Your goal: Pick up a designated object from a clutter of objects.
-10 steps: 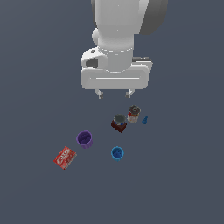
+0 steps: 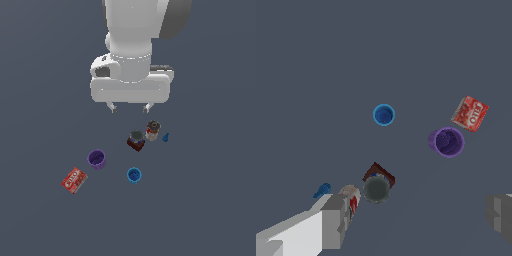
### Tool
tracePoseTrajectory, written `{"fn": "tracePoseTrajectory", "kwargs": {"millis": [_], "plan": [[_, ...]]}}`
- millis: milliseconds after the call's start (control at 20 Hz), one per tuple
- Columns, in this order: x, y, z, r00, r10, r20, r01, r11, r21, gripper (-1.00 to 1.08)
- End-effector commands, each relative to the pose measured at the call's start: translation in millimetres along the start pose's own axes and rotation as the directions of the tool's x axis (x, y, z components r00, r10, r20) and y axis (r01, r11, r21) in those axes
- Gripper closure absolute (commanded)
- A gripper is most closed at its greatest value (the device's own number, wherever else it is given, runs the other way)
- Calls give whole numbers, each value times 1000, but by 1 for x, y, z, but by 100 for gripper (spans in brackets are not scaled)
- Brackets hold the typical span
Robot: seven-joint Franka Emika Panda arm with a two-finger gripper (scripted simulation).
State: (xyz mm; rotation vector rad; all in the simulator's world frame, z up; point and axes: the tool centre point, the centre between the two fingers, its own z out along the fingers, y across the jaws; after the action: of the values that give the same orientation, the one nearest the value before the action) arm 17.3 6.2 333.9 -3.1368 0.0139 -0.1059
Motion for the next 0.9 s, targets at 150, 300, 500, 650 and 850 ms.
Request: {"fn": "tracePoseTrajectory", "kwargs": {"millis": [150, 300, 500, 650, 850], "plan": [[2, 1, 1, 1000, 6, 0, -6, 1000, 1, -92], [6, 5, 4, 1000, 17, 1, -17, 1000, 3, -92], [15, 14, 14, 999, 42, 5, -42, 999, 7, -92], [25, 24, 25, 998, 70, 9, -70, 997, 11, -92], [41, 43, 45, 993, 118, 16, -118, 993, 16, -92]]}}
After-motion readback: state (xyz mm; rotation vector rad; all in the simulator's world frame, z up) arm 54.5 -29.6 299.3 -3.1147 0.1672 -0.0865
